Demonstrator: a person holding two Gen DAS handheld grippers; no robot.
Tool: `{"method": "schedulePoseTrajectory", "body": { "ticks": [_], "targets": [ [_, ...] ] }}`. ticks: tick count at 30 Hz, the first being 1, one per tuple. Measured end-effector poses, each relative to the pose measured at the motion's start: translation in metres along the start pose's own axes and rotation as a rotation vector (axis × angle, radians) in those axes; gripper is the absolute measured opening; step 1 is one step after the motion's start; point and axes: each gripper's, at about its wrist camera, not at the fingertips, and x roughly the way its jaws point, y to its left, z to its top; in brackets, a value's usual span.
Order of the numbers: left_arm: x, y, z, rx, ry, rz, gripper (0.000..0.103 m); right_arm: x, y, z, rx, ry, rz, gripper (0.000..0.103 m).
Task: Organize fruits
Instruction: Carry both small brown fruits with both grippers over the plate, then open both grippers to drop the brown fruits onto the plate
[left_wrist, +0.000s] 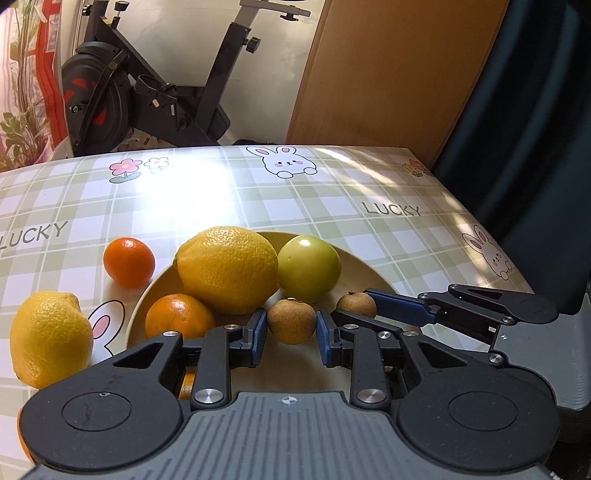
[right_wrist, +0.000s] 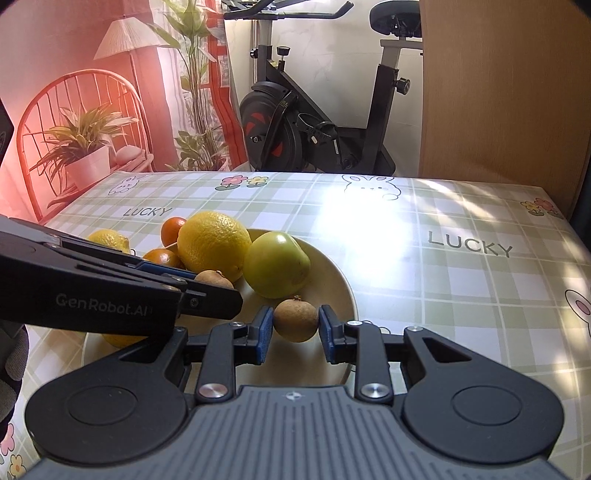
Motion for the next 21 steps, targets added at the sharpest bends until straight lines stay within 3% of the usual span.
{"method": "schedulePoseTrajectory", "body": {
  "ticks": [21],
  "targets": [
    [0.008, 0.002, -0.001, -0.022, 0.013, -0.011, 0.034, 0.016, 0.012, 0.002, -0.088, 0.012, -0.036, 0.031]
  ]
}}
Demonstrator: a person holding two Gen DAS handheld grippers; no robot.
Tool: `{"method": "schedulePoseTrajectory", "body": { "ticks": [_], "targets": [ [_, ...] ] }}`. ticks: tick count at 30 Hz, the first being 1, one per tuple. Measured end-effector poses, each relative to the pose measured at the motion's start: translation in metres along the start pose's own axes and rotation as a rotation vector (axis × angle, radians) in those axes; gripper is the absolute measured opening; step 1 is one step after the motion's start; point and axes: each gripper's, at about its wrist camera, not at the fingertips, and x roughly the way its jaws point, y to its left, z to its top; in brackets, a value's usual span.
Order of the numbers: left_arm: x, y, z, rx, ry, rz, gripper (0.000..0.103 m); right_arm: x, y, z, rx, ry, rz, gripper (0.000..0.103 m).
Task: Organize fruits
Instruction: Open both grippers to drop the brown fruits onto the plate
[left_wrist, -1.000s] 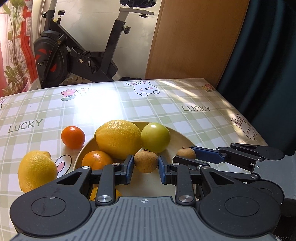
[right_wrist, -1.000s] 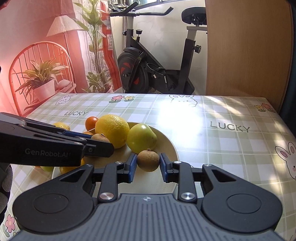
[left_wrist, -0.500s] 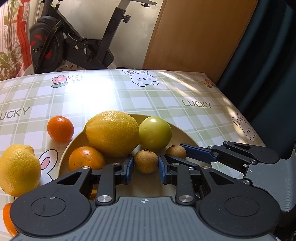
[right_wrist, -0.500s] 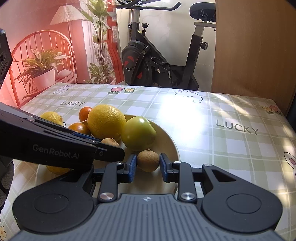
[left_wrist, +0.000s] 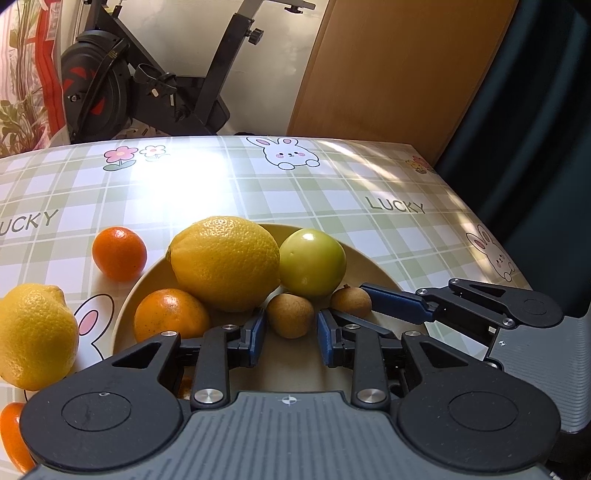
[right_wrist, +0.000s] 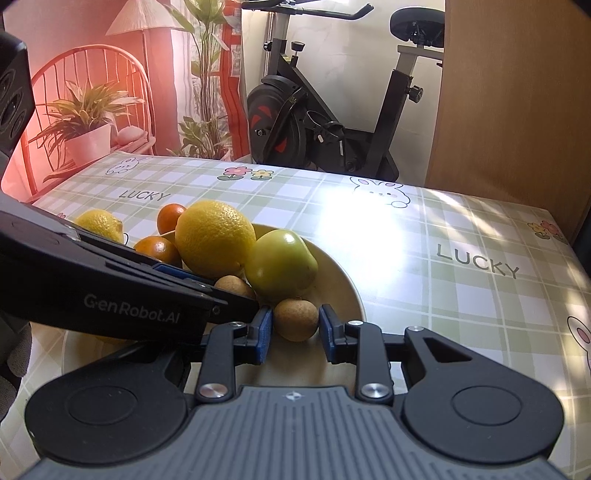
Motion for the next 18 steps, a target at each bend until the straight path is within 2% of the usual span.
{"method": "schedulePoseTrajectory", "body": {
  "ticks": [3, 7, 9, 18],
  "targets": [
    [-0.005, -0.001, -0.001, 0.003, -0.009, 0.001, 0.04, -0.002, 0.002, 0.0, 0.006, 0.002, -0.018, 0.035],
    [-0.016, -0.005, -0.003, 0.019, -0.033, -0.004, 0.043, -0.011, 0.0, -0.001, 0.024, -0.014, -0.025, 0.04],
    [-0.023, -0.007, -0.003, 0.03, -0.051, -0.006, 0.05, -0.018, -0.001, -0.003, 0.038, -0.024, -0.026, 0.041],
    [-0.071, 0.001, -0.015, 0.024, -0.116, -0.044, 0.05, -0.051, 0.003, -0.006, 0.092, -0.085, -0.01, 0.041]
  ]
}}
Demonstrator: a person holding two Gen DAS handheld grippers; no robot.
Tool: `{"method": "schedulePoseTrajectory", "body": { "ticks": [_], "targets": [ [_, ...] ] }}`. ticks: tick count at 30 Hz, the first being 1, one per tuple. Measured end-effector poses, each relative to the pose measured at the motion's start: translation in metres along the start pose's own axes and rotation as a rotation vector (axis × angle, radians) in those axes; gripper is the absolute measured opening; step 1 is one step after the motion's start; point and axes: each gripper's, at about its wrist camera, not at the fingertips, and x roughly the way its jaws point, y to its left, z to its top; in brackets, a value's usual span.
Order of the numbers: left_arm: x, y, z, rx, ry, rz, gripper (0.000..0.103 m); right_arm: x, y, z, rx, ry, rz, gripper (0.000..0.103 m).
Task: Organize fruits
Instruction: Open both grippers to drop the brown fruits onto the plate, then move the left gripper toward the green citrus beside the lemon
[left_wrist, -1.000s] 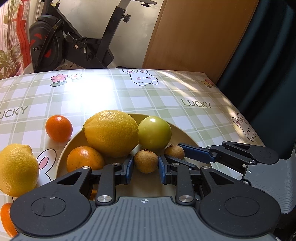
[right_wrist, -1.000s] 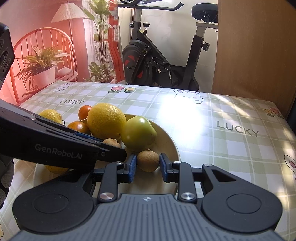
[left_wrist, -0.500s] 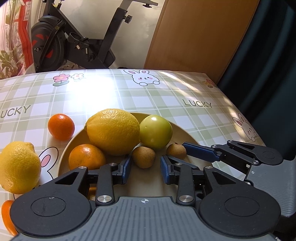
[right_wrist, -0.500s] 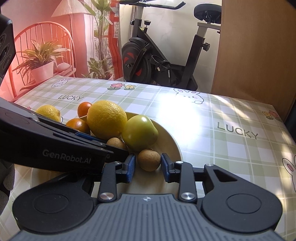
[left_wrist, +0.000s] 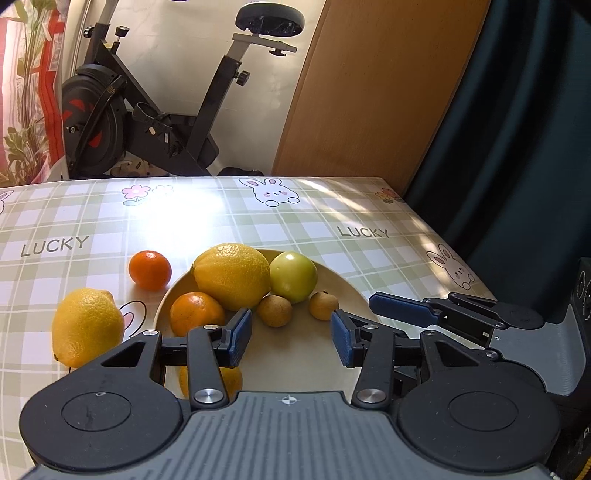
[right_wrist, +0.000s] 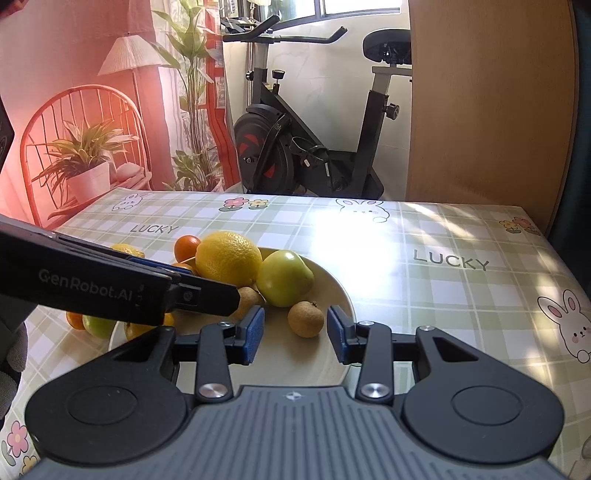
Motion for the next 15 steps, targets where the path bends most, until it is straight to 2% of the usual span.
{"method": "schedulePoseTrajectory", "body": {
  "ticks": [4, 7, 15],
  "targets": [
    [-0.025, 0.018, -0.012, -0.022, 0.004, 0.007, 0.05, -0.012, 0.008, 0.001, 0.012, -0.023, 0.022, 0.041],
    [-0.04, 0.041, -0.021, -0.076, 0.014, -0.001, 0.05, -0.018, 0.017, 0.001, 0.009, -0.035, 0.044, 0.041],
    [-0.073, 0.09, -0.031, -0.168, -0.035, 0.073, 0.05, -0.017, 0.049, 0.002, -0.026, -0.02, 0.109, 0.041]
  ]
}}
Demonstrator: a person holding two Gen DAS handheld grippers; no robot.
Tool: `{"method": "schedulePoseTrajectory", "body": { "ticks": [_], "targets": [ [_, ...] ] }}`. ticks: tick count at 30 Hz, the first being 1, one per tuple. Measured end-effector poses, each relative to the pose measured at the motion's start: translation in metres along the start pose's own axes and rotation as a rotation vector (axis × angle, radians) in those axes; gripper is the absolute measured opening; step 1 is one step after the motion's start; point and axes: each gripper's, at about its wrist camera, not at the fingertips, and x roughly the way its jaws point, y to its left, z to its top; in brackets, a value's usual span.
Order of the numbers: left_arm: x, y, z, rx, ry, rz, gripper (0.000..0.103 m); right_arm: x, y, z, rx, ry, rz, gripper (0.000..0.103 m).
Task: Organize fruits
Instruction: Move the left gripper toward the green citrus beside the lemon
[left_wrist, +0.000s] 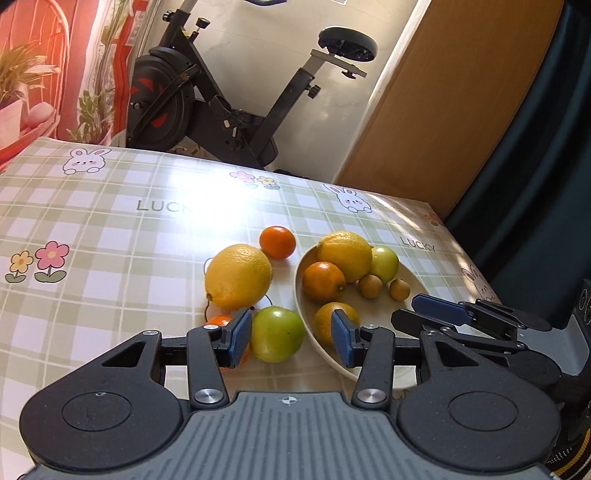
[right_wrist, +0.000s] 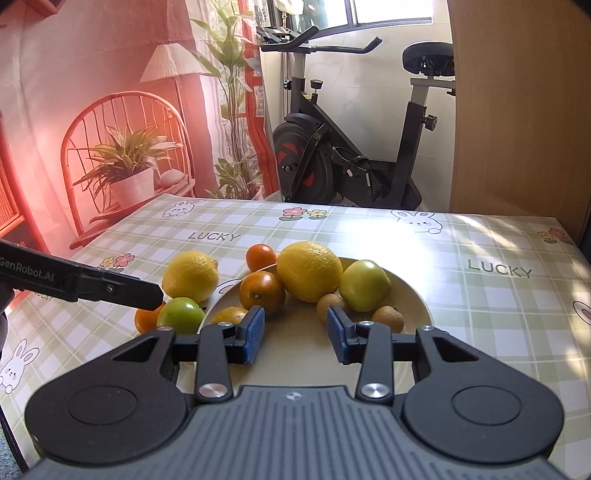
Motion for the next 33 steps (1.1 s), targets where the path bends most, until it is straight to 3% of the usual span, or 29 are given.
{"method": "schedulePoseTrajectory", "body": {
  "ticks": [14, 16, 19, 25, 33],
  "targets": [
    [-0.013, 0.039, -0.002, -0.078, -0.059, 0.038, 0.049, 0.042, 0.074, 0.01, -0.2, 0.067, 0.166, 0.041],
    [-0.017, 0.043, -0.009, -0.085, -0.06, 0.037, 0.049, 0.051, 0.083, 0.01, -0.257, 0.081, 0.178, 0.047],
    [-0.017, 0.049, -0.014, -0.101, -0.056, 0.036, 0.048, 0.065, 0.091, 0.009, -0.314, 0.097, 0.168, 0.053],
    [-0.016, 0.053, -0.02, -0.116, -0.047, 0.037, 0.048, 0.09, 0.097, 0.006, -0.37, 0.16, 0.169, 0.054],
    [-0.015, 0.049, -0.022, -0.11, -0.033, 0.014, 0.048, 0.094, 0.103, 0.001, -0.374, 0.173, 0.175, 0.06]
  ]
}}
